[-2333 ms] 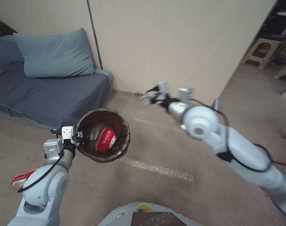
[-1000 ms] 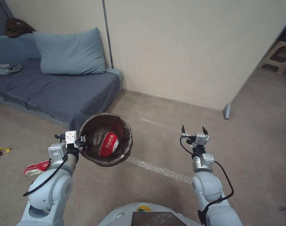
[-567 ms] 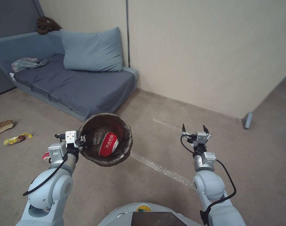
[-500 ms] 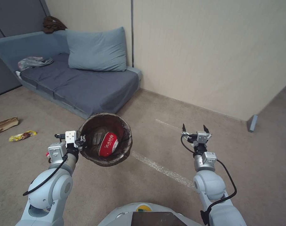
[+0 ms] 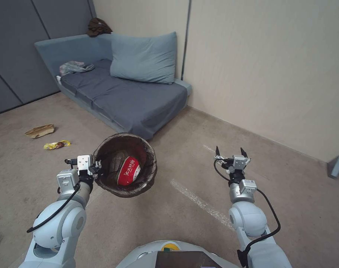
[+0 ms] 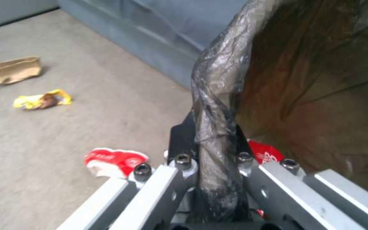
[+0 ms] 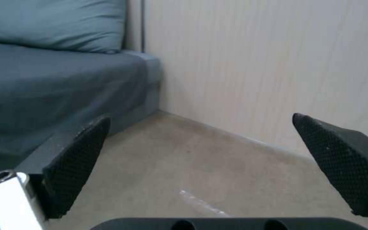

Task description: Pick up the trash bin, then pick up the garbage from the floor and place it into the trash bin.

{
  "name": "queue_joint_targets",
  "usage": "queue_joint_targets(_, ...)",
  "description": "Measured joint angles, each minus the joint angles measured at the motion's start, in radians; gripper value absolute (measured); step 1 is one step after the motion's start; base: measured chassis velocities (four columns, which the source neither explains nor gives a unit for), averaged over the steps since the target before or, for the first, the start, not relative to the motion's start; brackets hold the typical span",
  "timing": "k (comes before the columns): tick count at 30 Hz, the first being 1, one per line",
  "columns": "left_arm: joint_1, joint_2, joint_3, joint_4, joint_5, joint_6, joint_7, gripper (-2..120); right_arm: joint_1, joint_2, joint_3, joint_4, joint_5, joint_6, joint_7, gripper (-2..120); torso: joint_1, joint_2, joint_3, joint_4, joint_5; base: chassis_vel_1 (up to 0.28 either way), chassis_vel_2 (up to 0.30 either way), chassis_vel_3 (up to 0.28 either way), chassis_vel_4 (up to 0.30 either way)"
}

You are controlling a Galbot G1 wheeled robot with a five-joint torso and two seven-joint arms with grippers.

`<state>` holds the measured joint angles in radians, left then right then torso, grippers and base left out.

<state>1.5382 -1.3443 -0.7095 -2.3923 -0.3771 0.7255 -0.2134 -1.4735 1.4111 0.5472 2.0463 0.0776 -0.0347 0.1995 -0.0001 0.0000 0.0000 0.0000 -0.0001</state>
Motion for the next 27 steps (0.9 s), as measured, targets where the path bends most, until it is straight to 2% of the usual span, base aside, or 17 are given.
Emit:
queue_joint_targets(21, -0.002, 0.013, -0.004, 0.0, -0.015, 0.0, -0.001, 0, -0.022, 0.007, 0.0, 0.014, 0.002, -0.008, 0.0, 100, 0.0, 0.0, 0.0, 0.0001, 0.0001, 0.087, 0.082, 0.09, 0.083)
queue_joint_targets(27, 0.003, 0.011, -0.006, -0.002, -0.005, -0.001, 0.002, 0, -0.039, -0.013, 0.011, 0.075, 0.009, -0.081, 0.043, 100, 0.0, 0.0, 0.0, 0.0, 0.0001, 0.092, 0.09, 0.085, 0.087)
